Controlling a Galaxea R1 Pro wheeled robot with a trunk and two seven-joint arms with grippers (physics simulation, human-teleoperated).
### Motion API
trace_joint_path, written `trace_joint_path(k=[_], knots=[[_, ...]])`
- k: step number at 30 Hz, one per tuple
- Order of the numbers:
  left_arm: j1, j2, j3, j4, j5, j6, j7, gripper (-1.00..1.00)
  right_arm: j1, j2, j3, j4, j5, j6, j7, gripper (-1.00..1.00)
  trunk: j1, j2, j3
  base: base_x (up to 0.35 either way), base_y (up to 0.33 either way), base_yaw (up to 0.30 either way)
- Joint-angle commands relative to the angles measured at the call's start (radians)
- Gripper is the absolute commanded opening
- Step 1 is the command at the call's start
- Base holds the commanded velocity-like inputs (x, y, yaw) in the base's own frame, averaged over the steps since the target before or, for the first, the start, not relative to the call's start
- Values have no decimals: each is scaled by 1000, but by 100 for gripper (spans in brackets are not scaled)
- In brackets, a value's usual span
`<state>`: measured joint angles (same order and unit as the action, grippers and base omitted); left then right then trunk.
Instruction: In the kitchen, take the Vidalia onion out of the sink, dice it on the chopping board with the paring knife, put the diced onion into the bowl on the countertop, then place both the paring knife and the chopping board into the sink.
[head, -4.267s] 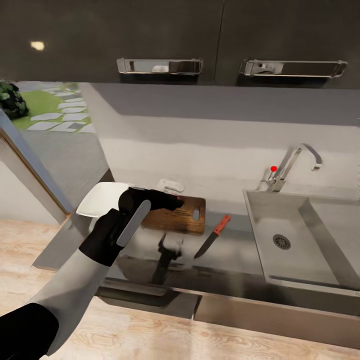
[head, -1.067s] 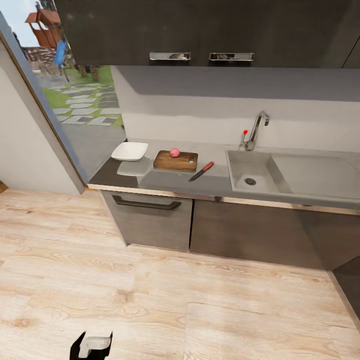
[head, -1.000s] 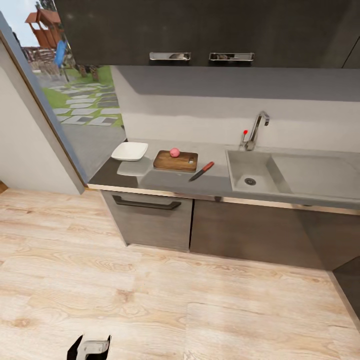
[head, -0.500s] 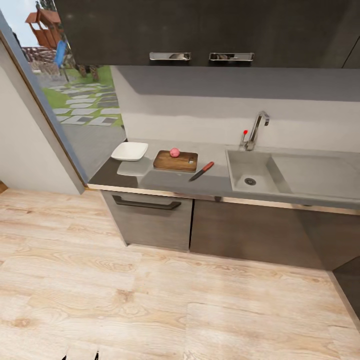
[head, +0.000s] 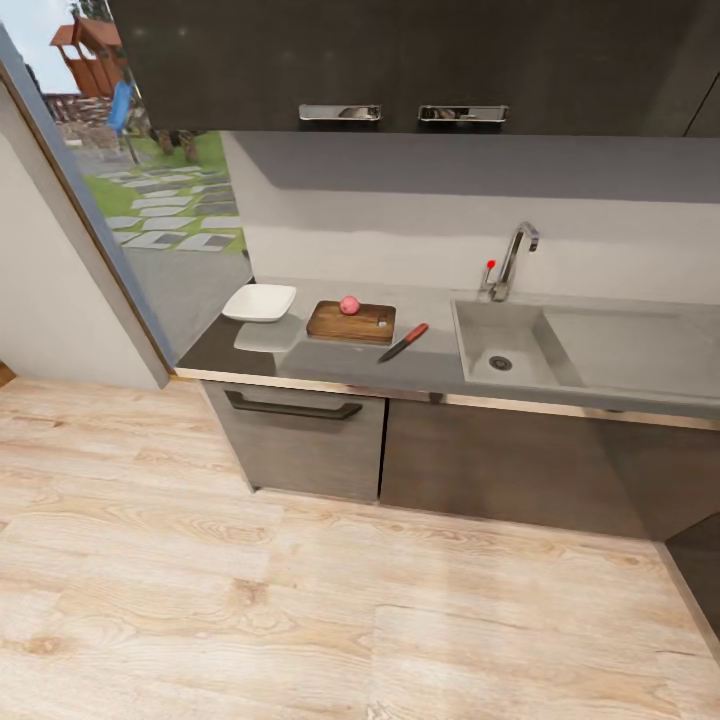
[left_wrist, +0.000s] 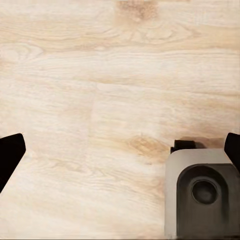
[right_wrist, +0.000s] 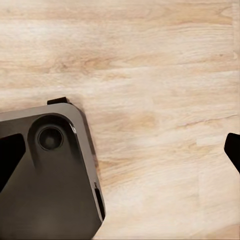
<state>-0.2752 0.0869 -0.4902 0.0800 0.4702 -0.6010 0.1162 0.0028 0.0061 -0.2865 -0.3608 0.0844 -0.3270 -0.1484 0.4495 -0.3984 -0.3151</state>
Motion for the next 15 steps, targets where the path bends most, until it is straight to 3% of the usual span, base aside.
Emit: trace_joint_path(k=[1, 11, 15], knots=[[1, 3, -9, 2, 1, 2, 3, 100, 0, 0, -3, 1, 9, -1, -3, 100, 1, -2, -1, 0, 0, 0], [4, 13, -8, 1, 1, 13, -3, 100, 0, 7, 2, 42, 8, 1, 2, 100, 1, -2, -1, 0, 0, 0], [4, 9, -8, 1, 1, 63, -3, 100, 0, 8, 3, 71, 8, 0, 3, 100, 1, -2, -1, 0, 0, 0]])
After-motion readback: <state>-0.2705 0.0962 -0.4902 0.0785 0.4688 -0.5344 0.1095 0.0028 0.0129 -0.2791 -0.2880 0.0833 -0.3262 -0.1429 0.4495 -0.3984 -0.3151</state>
